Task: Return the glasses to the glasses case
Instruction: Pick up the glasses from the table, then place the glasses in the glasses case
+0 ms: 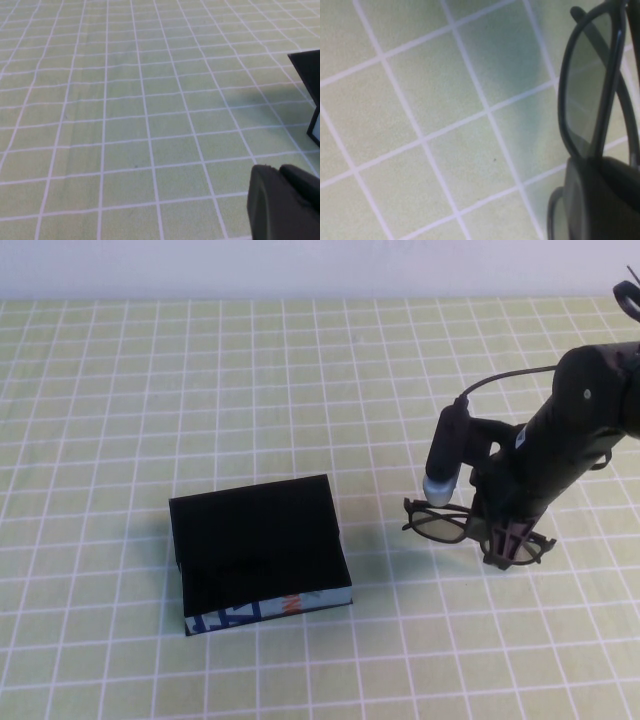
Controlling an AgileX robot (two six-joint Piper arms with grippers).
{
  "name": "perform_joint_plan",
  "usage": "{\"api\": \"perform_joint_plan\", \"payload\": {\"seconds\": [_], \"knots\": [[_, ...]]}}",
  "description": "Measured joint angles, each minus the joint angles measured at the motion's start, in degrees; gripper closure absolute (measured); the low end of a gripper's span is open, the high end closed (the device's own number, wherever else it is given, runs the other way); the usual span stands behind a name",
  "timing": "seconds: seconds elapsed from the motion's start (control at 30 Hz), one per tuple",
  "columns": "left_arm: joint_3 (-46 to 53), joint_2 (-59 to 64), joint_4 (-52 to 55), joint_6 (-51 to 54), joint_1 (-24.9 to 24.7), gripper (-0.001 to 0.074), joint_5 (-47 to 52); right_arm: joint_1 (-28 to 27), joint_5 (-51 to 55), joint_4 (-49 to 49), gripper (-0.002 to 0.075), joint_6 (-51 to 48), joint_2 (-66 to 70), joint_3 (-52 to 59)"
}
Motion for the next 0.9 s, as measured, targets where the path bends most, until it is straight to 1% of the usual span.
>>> {"api": "perform_joint_plan", "payload": {"seconds": [0.17, 0.47, 0.7, 0.83, 0.9], "knots": [[0.00, 0.00, 0.00, 0.00, 0.00, 0.0738, 0.00, 0.00, 1.69, 0.69, 0.0725, -0.25, 0.00, -1.60], [0.00, 0.00, 0.00, 0.00, 0.00, 0.0738, 0.00, 0.00, 2.89, 4.27, 0.0726, -4.04, -0.11, -1.86], [0.00, 0.00, 3.27, 0.45, 0.00, 0.0738, 0.00, 0.15, 3.57, 5.90, 0.0726, -4.63, -2.06, -2.80], [0.00, 0.00, 3.60, 0.45, 0.00, 0.0738, 0.00, 2.25, 4.09, 6.50, 0.0726, -5.61, -2.41, -4.98], [0.00, 0.00, 3.60, 0.45, 0.00, 0.0738, 0.00, 4.43, 4.22, 6.64, 0.0726, -5.73, -2.41, -6.08]]}}
